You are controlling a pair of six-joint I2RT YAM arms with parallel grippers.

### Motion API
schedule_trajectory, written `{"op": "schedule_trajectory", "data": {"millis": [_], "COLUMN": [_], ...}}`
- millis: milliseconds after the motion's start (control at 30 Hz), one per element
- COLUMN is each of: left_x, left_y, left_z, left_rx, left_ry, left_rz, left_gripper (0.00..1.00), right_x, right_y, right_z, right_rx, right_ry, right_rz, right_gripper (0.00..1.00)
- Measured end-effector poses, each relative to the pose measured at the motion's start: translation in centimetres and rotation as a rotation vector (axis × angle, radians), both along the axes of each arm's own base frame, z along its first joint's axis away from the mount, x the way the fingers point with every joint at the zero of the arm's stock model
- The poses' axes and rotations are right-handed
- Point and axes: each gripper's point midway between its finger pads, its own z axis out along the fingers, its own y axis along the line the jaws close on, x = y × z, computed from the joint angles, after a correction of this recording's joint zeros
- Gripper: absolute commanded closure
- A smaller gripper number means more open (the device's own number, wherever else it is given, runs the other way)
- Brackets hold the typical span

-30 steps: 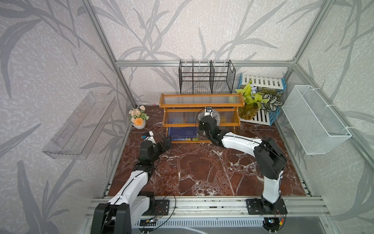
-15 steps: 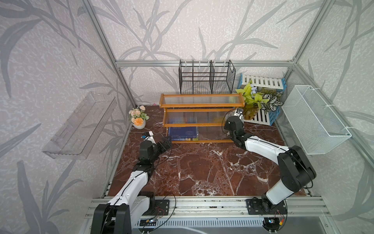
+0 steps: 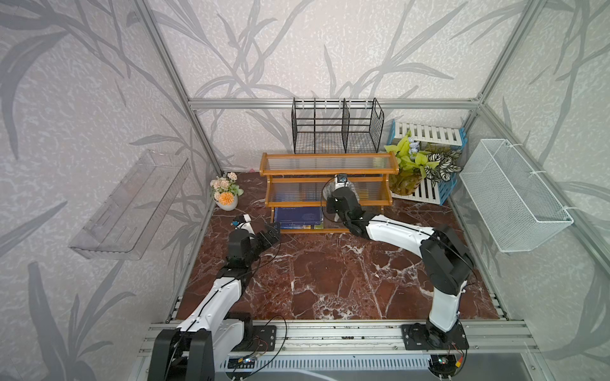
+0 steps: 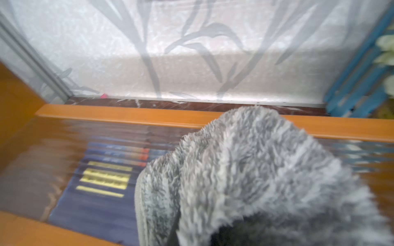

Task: Wipe the bookshelf clean with a cloth
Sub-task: Wipe the dust from the shelf.

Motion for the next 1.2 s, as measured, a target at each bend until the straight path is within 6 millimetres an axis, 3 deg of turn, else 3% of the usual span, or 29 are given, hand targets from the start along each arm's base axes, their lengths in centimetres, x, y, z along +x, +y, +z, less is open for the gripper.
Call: {"op": "schedule_trajectory", "data": {"millis": [133,300,667,867,1033,1200], "left_x": [-0.2,-1.0,-2.2,-2.2,-2.2,-2.2], "left_y": [-0.2,-0.2,0.5,0.5,0.5,0.6], "left_z": [-0.3,-1.0,-1.3,-1.3,-1.2,-1.1], "left_rx": [-0.007,-0.017,-0.042,-0.053,-0.053,-0.052], "left_ry": [0.007,0.018,0.006,0.008,0.007,0.002], "left_rz": [-0.012,-0.007,0.045,0.049,0.049,0.052], "left_gripper": [0.01,0.01,0.01,0.01,0.01,0.01], "right_x": [-0.2,-0.4,-1.7,-2.3,-2.5,-4.0], "right_y": [5.7,11.2,18.9,20.5,20.3,19.4], "right_z": [0.2,0.3,0.5,0.6,0.2,0.5], "right_rx": [0.002,0.008,0.065,0.073,0.069,0.055], "right_ry": [-0.011,-0.022,0.002,0.028,0.028,0.024], "right_rz": [0.083,0.15,0.336,0.409,0.418,0.464], "right_gripper": [1.0,1.0,1.0,1.0,1.0,1.0]}}
